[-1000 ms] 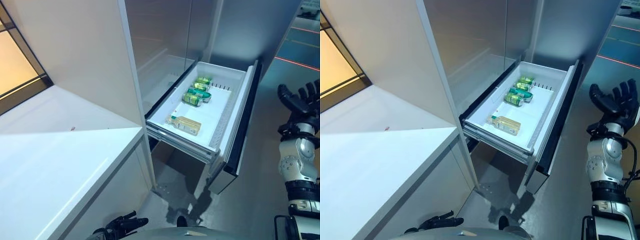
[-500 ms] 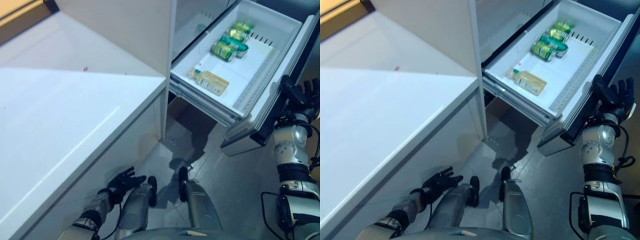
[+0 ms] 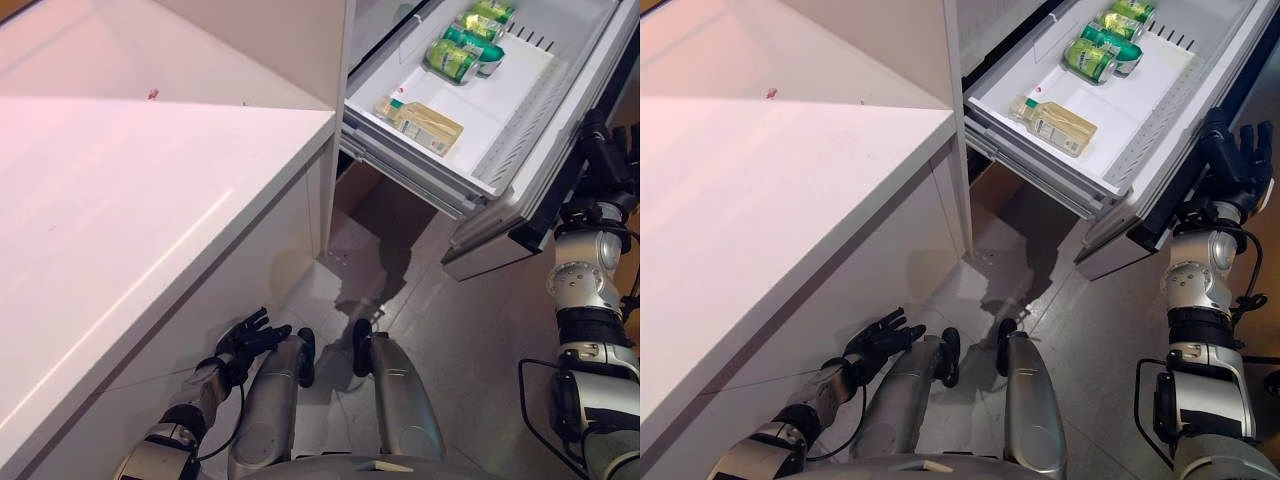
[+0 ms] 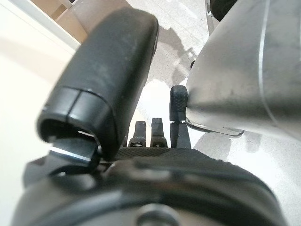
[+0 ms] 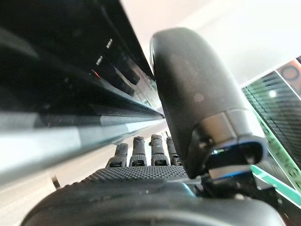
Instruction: Put drinks into fridge and close the fridge
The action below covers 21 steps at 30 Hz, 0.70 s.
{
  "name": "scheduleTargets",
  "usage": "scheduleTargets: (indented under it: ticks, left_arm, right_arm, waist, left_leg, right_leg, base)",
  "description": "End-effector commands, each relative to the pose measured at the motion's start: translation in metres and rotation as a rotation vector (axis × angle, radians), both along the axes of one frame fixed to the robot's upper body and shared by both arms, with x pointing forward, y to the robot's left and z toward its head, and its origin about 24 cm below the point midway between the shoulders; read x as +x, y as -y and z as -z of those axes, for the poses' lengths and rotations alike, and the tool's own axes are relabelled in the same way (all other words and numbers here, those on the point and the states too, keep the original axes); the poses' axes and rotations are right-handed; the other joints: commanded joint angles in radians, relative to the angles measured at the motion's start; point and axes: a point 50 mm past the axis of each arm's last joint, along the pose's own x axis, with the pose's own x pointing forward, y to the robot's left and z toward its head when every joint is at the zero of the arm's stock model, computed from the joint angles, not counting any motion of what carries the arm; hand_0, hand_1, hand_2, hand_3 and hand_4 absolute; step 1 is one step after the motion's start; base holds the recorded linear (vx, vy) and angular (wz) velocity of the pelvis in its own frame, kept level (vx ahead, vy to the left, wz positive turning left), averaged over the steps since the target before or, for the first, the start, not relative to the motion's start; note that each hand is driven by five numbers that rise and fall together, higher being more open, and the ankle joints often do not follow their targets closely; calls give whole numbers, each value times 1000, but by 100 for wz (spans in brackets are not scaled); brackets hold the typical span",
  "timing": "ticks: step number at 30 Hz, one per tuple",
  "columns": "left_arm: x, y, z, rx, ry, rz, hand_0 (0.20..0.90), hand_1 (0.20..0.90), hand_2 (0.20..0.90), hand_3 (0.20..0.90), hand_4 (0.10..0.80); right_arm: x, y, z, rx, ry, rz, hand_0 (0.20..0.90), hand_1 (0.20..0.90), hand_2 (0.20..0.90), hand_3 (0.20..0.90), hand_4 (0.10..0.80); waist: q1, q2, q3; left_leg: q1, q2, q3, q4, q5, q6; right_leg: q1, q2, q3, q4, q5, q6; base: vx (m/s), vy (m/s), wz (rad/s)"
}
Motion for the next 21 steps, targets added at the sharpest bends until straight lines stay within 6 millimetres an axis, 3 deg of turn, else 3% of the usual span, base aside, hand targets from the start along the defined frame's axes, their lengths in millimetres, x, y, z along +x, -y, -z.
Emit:
scheduleTargets:
  ticks: [1, 4, 7, 14, 21]
  left_arm:
    - [-60, 12, 32, -32, -168, 37, 900, 900, 900, 900, 800]
    - [-71, 4, 34, -21, -185, 36, 900, 900, 900, 900, 800]
    - [-80, -4, 35, -9, -200, 37, 900, 900, 900, 900, 800]
    - [-96, -18, 37, 13, -237, 20, 900, 900, 900, 900, 800]
    - [-106, -22, 39, 22, -263, 27, 900, 900, 900, 900, 800]
  right_arm:
    - [13, -59, -41, -281, 169, -439, 900, 900, 900, 900, 800]
    - [13, -86, -30, -374, 147, -718, 900, 900, 900, 900, 800]
    - [11, -97, -27, -410, 141, -836, 900, 900, 900, 900, 800]
    - [10, -116, -24, -413, 145, -965, 900, 900, 900, 900, 800]
    - [11, -122, -24, -405, 153, -964, 900, 900, 900, 900, 800]
  waist:
    - [52, -11, -28]
    - [60, -18, -32]
    - [72, -23, -39]
    - [95, -20, -70]
    - [115, -14, -125]
  left_leg:
    - [38, -40, -28, 13, -64, 14]
    - [75, -37, -38, -37, -35, 7]
    - [111, -33, -49, -91, -10, 0]
    - [205, -24, -75, -252, 67, -15]
    - [296, -22, -92, -391, 111, -19]
  right_leg:
    - [96, 3, -6, -15, -8, -13]
    - [134, 1, -11, -53, 11, -1]
    - [173, -3, -16, -97, 29, 13]
    - [259, -16, -32, -215, 73, 51]
    - [348, -42, -64, -333, 103, 84]
  base:
    - [72, -14, -2]
    - [86, -19, 0]
    - [61, -14, -10]
    - [62, 30, 9]
    - [54, 77, 17]
